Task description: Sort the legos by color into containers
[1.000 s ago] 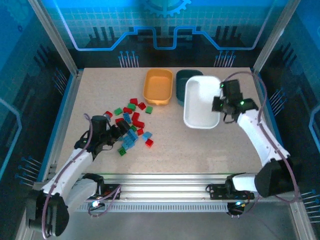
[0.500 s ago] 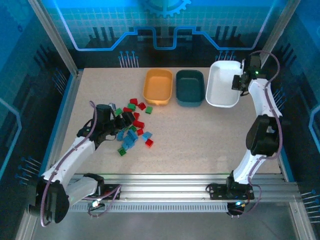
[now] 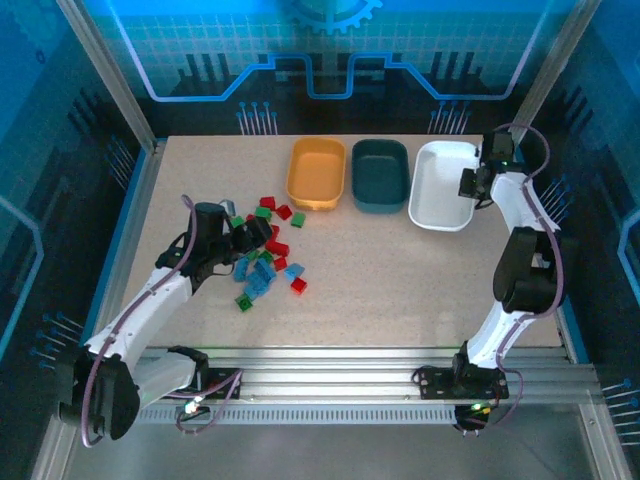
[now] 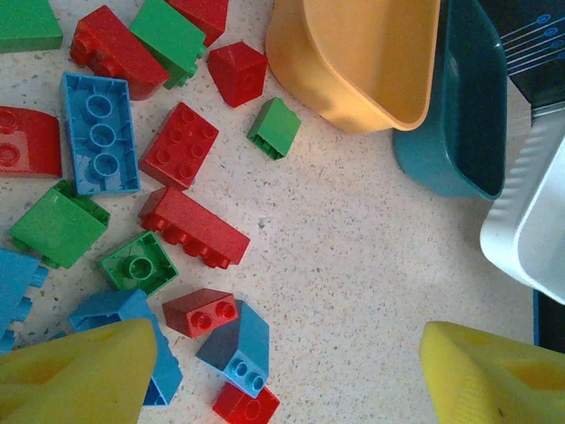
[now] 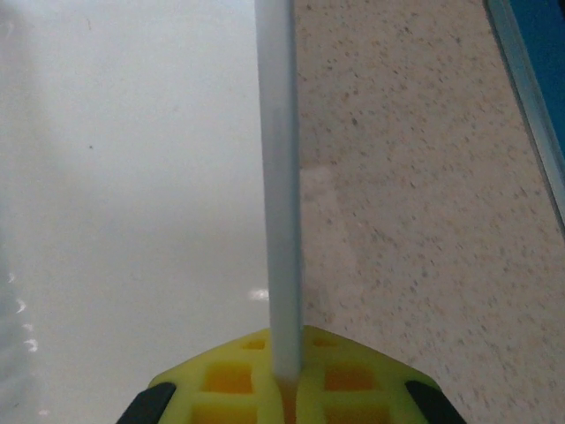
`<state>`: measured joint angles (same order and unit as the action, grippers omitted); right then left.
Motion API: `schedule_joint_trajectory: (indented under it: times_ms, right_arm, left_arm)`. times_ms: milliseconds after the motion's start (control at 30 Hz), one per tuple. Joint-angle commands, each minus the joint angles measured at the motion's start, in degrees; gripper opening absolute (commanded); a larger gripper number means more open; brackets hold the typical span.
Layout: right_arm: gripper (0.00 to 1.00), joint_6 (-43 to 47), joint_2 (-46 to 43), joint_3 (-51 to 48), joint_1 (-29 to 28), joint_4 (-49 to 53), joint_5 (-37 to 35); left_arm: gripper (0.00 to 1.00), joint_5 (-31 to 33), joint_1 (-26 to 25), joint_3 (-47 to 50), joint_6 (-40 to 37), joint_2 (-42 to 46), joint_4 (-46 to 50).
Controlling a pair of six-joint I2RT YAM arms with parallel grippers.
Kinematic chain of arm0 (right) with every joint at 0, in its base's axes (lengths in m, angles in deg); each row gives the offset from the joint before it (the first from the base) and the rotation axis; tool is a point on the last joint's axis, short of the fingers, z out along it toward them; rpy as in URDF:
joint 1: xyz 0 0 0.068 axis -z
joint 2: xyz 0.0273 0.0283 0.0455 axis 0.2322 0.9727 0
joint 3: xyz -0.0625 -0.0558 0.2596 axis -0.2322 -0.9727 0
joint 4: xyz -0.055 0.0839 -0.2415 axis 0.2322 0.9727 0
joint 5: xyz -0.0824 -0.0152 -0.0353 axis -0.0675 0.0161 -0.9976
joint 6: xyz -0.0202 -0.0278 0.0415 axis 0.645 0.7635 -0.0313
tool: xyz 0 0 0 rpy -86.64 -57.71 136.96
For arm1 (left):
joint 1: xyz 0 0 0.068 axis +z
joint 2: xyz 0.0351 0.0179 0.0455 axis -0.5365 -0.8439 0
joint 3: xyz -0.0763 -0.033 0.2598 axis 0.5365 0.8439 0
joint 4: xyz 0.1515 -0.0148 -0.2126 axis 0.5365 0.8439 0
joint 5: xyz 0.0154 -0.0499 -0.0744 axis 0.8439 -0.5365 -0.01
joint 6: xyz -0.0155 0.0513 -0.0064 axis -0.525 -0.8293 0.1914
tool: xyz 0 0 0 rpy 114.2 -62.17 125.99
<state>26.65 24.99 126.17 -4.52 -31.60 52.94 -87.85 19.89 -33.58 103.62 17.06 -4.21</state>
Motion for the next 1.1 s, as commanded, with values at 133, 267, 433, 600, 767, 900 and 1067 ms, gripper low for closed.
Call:
schedule_joint_trajectory:
  times_ms: [133, 267, 433, 600, 767, 900, 1067]
  right_arm:
    - [0.0, 1.97, 9.76, 5.92, 0.82, -1.67, 2.07]
    - [0.02, 3.78, 15.15, 12.06, 1.15, 0.12, 1.22]
    - [0.05, 7.79, 22.39, 20.98, 1.5, 3.82, 2.53]
    - [0.11, 9.37, 29.16, 30.99, 2.51, 10.39, 6.08]
    - [0.14, 8.51, 33.2, 36.28, 2.68, 15.07, 9.29]
    - [0.16, 6.34, 33.55, 36.3, 2.35, 16.1, 10.78]
    - [0.16, 4.01, 32.83, 34.51, 1.22, 14.74, 13.28]
  left_arm:
    - [0.8, -0.52, -0.36, 0.17, -1.51, 0.53, -1.26]
    - [0.8, -0.42, -0.36, -0.14, -2.06, -0.4, -1.3]
    - [0.81, -0.82, -0.36, -0.73, -2.83, -2.06, -1.72]
    - [0.81, -1.29, -0.36, -2.36, -3.35, -4.64, -1.56]
    - [0.8, -2.55, -0.36, -4.05, -2.97, -7.72, -1.56]
    - [0.8, -2.97, -0.36, -4.7, -2.81, -8.52, -1.73]
    - [0.8, -2.94, -0.4, -4.1, -2.61, -8.0, -2.26]
